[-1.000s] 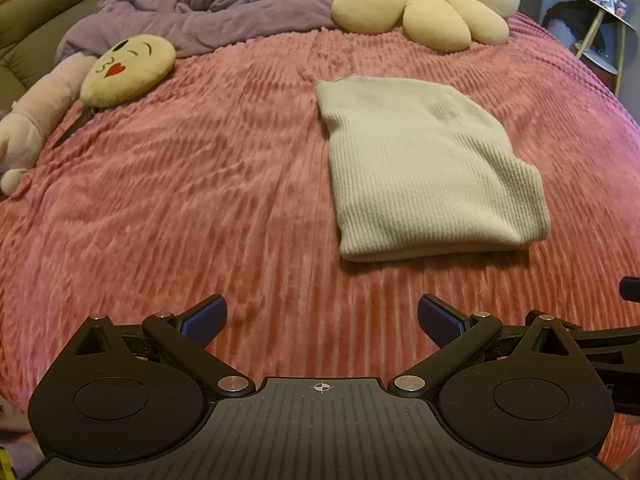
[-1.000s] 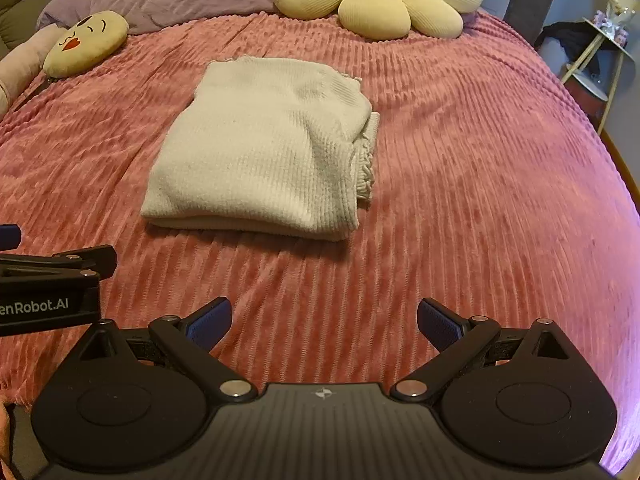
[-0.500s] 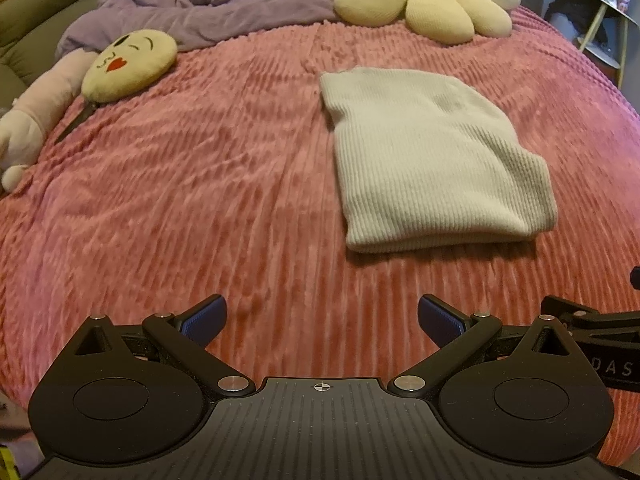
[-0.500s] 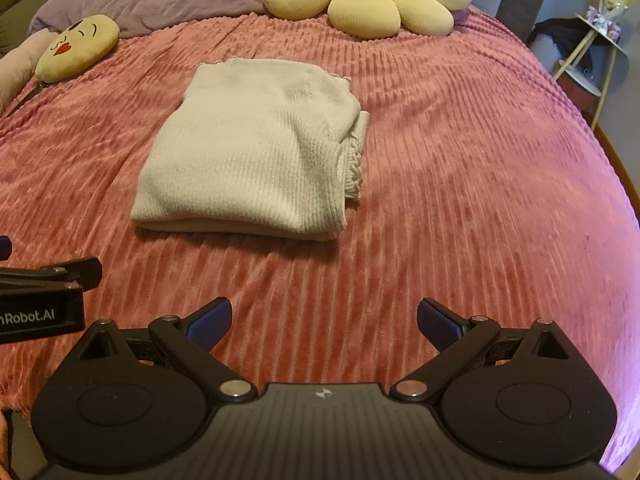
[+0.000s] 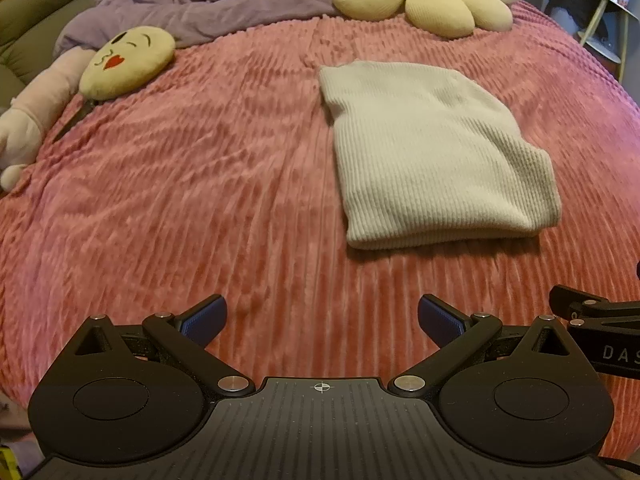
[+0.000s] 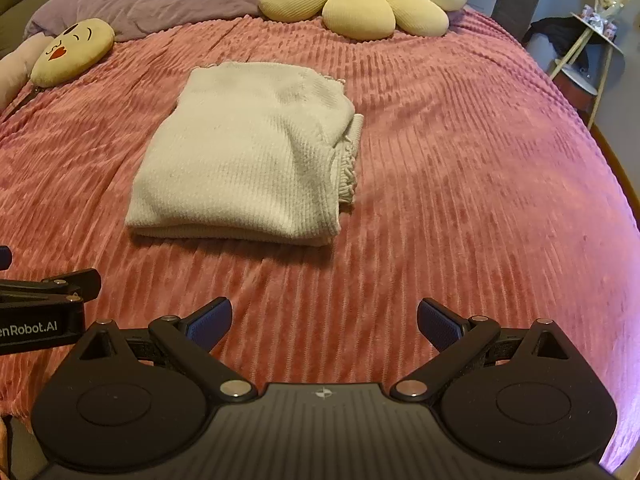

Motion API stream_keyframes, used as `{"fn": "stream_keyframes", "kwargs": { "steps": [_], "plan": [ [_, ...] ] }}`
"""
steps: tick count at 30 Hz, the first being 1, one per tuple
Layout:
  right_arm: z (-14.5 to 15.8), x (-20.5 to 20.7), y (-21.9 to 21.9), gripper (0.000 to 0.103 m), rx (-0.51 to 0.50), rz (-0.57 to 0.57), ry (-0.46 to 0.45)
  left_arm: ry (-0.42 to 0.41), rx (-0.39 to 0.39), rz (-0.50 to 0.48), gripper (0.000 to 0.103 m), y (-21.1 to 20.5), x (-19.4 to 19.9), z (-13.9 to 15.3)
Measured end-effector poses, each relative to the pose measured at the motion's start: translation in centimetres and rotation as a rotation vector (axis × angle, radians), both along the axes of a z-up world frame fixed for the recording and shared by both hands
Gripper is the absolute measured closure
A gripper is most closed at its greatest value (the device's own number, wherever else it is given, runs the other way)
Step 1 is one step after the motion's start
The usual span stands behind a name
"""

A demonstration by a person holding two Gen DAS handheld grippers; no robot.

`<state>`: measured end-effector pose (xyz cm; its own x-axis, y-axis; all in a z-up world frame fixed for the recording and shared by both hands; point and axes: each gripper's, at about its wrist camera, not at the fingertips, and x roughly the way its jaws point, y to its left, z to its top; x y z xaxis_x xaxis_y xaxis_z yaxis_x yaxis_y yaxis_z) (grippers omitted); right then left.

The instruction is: Fold small clothes

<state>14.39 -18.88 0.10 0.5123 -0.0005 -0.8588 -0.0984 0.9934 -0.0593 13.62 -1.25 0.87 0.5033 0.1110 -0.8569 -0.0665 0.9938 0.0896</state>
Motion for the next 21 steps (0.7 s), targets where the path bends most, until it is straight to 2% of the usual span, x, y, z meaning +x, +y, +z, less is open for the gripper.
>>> {"fn": "stream_keyframes", "kwargs": {
  "steps": [21],
  "plan": [
    [0.23, 0.14, -0.20, 0.004, 0.000, -0.006, -0.006, 0.009, 0.001, -0.012, 0.000, -0.27, 0.29, -0.27]
  ]
}}
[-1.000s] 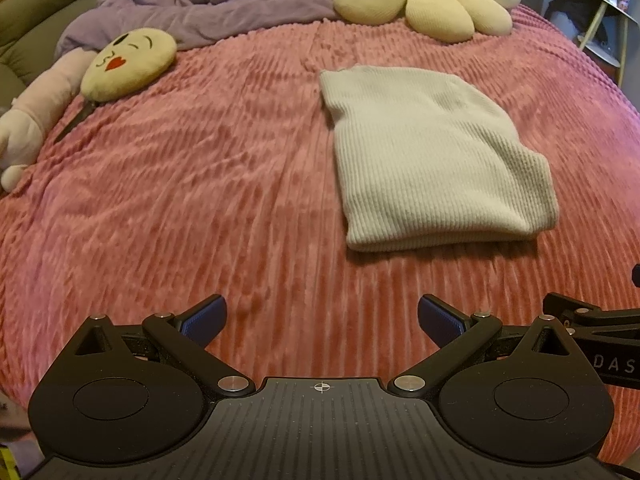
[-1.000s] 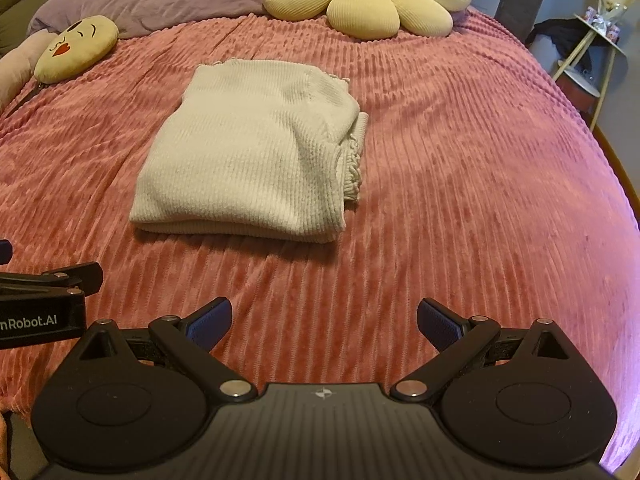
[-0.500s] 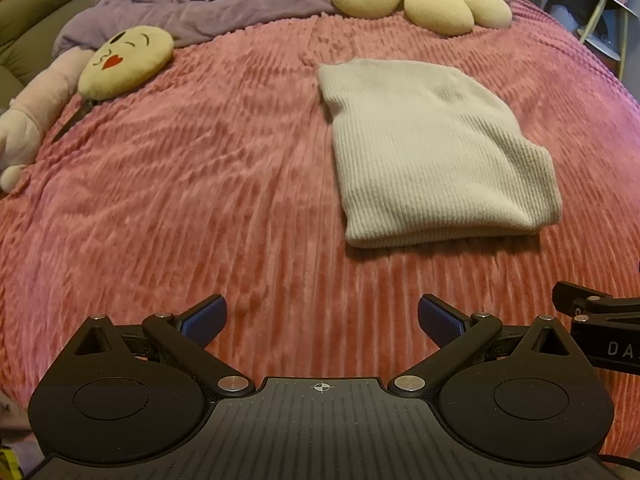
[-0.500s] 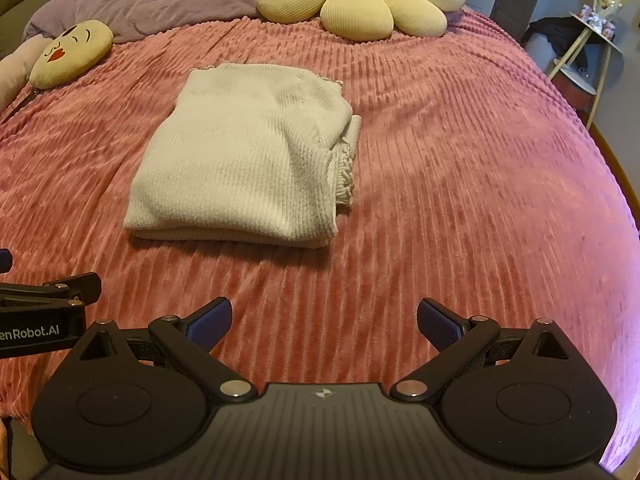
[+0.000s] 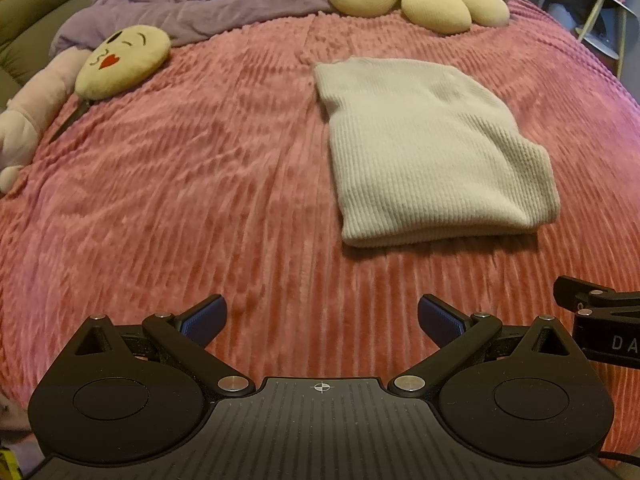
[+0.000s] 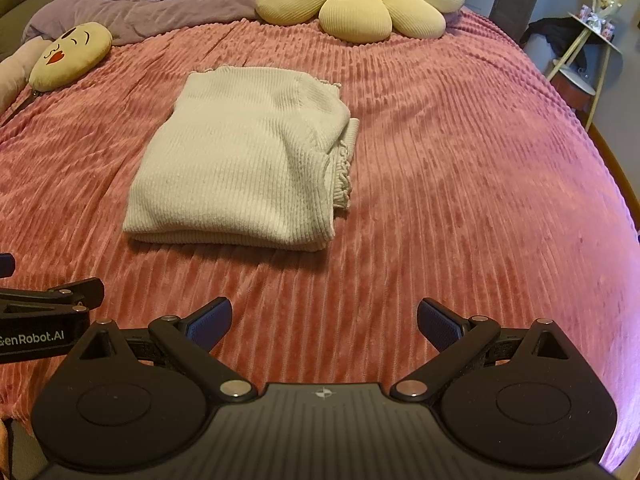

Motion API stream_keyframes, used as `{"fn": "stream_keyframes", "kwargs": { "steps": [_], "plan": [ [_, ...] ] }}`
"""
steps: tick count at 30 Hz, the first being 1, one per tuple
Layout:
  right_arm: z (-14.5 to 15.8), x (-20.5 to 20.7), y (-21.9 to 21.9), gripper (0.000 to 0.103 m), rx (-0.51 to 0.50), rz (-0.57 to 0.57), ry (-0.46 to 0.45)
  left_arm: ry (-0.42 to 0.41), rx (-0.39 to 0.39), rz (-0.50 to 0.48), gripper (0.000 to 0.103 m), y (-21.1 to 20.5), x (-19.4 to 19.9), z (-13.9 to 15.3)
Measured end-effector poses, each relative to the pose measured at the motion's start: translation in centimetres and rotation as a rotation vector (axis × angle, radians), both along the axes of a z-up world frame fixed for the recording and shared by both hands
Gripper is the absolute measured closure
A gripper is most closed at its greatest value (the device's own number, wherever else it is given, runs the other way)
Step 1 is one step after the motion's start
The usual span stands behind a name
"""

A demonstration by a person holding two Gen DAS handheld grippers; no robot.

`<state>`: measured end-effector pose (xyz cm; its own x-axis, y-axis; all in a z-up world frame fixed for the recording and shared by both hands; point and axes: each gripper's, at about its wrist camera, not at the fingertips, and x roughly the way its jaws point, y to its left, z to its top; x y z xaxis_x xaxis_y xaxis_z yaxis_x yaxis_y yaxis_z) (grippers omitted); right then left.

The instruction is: Fold small clothes

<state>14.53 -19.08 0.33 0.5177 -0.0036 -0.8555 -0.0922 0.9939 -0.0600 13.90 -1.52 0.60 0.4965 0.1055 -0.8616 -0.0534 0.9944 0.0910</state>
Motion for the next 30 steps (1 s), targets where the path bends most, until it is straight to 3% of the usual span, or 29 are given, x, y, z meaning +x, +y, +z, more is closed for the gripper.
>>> {"fn": "stream_keyframes", "kwargs": {
  "steps": [11, 18, 30],
  "plan": [
    [0.12, 0.06, -0.05, 0.004, 0.002, -0.001, -0.001, 0.006, 0.002, -0.007, 0.000, -0.27, 0.15, -0.06],
    [0.21, 0.07, -0.05, 0.004, -0.001, 0.003, -0.006, 0.008, -0.040, -0.003, 0.000, 0.01, 0.25, -0.23],
    [-0.02, 0.10, -0.07, 0.004, 0.001, -0.006, -0.001, 0.016, -0.019, -0.001, 0.000, 0.11, 0.22, -0.52]
  ]
}}
